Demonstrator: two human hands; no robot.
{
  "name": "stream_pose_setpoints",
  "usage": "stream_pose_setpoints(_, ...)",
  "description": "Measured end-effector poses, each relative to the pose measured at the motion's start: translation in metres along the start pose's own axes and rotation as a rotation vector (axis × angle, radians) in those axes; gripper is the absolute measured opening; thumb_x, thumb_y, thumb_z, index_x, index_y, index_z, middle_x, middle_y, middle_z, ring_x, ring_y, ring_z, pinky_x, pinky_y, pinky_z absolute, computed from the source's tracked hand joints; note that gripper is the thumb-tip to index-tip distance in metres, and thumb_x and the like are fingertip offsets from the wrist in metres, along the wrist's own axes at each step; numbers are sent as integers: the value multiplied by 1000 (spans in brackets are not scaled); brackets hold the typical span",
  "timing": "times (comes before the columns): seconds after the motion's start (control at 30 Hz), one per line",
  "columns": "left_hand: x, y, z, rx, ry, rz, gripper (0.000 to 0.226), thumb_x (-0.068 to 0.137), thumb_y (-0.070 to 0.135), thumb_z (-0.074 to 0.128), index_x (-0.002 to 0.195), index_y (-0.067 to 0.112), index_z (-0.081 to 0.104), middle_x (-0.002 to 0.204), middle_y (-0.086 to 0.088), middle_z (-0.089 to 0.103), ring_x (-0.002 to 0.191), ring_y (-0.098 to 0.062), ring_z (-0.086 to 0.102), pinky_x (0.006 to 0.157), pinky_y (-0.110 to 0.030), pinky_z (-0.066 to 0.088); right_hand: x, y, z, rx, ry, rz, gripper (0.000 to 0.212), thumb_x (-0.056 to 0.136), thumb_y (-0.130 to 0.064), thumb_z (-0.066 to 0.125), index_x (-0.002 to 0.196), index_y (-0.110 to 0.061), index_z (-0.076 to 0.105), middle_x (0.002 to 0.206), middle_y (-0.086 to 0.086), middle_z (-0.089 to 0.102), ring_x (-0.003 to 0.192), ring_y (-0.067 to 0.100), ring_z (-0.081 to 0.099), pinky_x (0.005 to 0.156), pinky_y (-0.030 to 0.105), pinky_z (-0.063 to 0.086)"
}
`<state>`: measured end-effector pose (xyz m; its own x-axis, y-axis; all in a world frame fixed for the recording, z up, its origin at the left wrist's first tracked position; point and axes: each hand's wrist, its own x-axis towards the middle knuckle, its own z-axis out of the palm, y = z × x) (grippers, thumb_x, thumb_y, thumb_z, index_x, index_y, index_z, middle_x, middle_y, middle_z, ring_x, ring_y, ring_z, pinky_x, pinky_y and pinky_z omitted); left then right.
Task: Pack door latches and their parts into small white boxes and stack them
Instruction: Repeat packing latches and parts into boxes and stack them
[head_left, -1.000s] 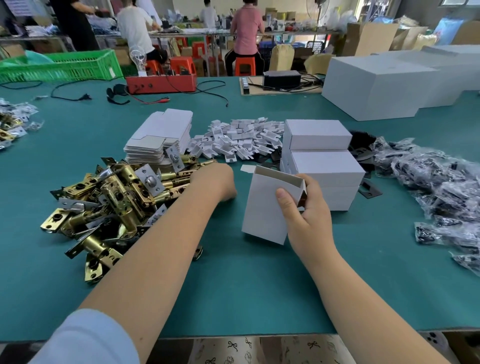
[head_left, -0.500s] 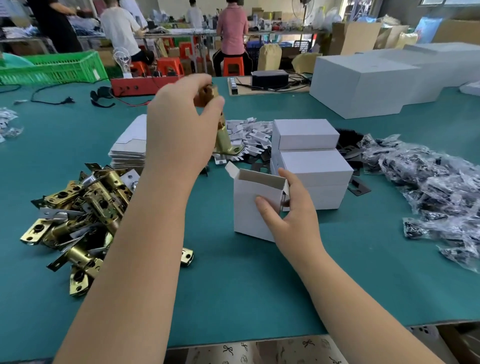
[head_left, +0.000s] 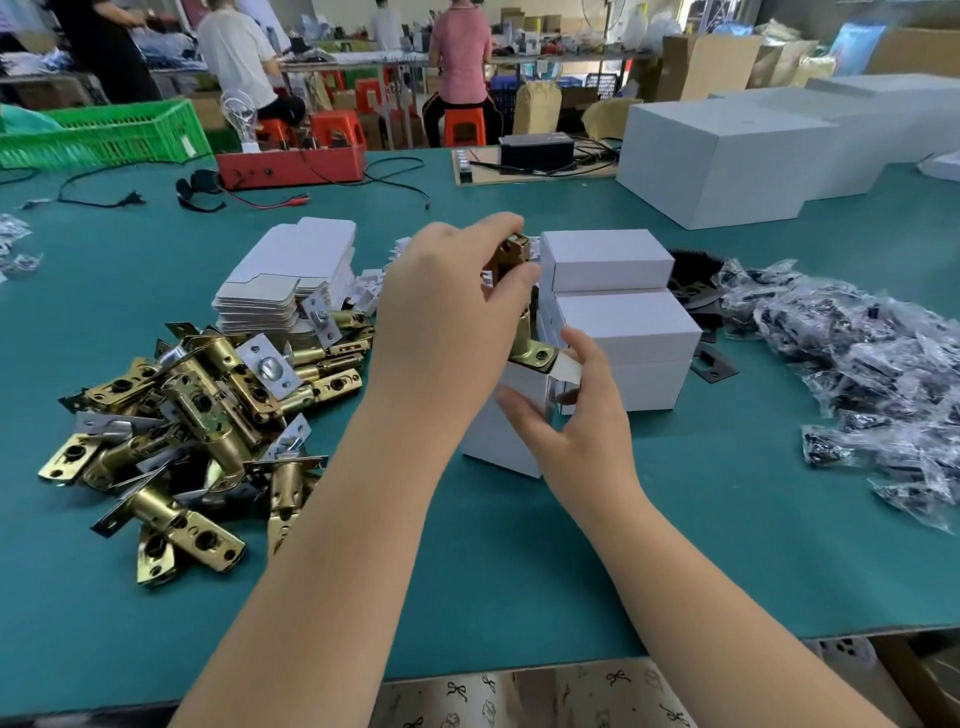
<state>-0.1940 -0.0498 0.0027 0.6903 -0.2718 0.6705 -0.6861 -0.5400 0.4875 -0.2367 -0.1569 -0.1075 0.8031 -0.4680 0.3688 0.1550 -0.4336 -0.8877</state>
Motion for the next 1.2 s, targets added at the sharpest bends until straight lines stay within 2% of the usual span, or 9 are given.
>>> stream_pose_setpoints(0.2, -15, 5, -4, 86, -39, 75, 35, 92, 19, 65, 126, 16, 64, 90, 1, 48, 76, -15, 53, 68, -15, 29, 0, 0, -1, 10, 6, -1, 70, 76, -37, 76, 135, -31, 39, 112, -38, 42, 108, 5, 49, 99, 37, 45)
stream_pose_setpoints(0.33, -28, 6, 6, 138, -102, 5, 40, 96, 21, 58, 136, 19, 57, 96, 1, 46, 79, -14, 46, 70, -16, 28, -1, 1, 0, -16, -10, -54, 56, 76, -27, 74, 125, -27, 47, 118, -21, 52, 111, 7, 51, 97, 31, 44)
stream_pose_setpoints(0.47, -27, -9, 20, 367, -222, -86, 42, 97, 46, 47, 133, 28, 55, 121, -1, 58, 113, -22, 48, 95, -37, 36, 0, 0, -1, 1, -8, -35, 41, 77, -31, 72, 103, -49, 46, 102, -37, 53, 95, -6, 51, 80, 9, 40)
stream_pose_setpoints(0.57, -14, -30, 24, 83, -149, -185, 35, 95, 41, 51, 123, 24, 64, 118, 1, 63, 109, -18, 53, 92, -28, 40, 2, 0, -1, 25, -3, 17, 39, 78, -37, 74, 95, -56, 45, 98, -36, 55, 89, -8, 51, 71, 3, 38)
stream_pose_setpoints(0.63, 1, -51, 29, -86, -127, -283, 26, 94, 27, 54, 115, 22, 70, 103, 5, 67, 90, -7, 58, 75, -9, 42, 1, 0, -1, 33, -7, 29, 41, 77, -38, 75, 94, -58, 44, 97, -34, 55, 87, -7, 51, 69, 3, 39)
stream_pose_setpoints(0.7, 20, -75, 39, -91, -193, -371, 27, 92, 16, 54, 115, 21, 69, 95, 5, 69, 82, -5, 58, 59, -4, 36, 1, 0, 0, 34, -6, 27, 42, 77, -38, 75, 93, -60, 43, 96, -34, 55, 86, -5, 51, 69, 3, 39)
stream_pose_setpoints(0.87, 48, -123, 74, 236, -575, -377, 47, 92, 8, 53, 139, 14, 49, 136, -13, 57, 123, -31, 52, 98, -35, 44, 0, -1, -1, 22, -14, 23, 45, 76, -38, 76, 92, -64, 43, 91, -35, 53, 88, -4, 51, 71, 2, 37)
stream_pose_setpoints(1.03, 52, -145, 97, 602, -655, -183, 45, 89, 17, 52, 132, 8, 43, 138, -15, 47, 125, -37, 40, 101, -47, 39, -2, -2, 0, 27, -18, 12, 46, 73, -41, 73, 93, -68, 41, 97, -30, 56, 88, -3, 52, 72, 4, 39)
stream_pose_setpoints(1.2, 55, -157, 119, 716, -660, -147, 43, 90, 17, 50, 132, 17, 42, 145, -7, 43, 130, -33, 34, 103, -49, 27, -2, -1, 0, 35, -23, 10, 44, 71, -46, 69, 94, -69, 39, 95, -33, 54, 88, -2, 51, 71, 5, 40)
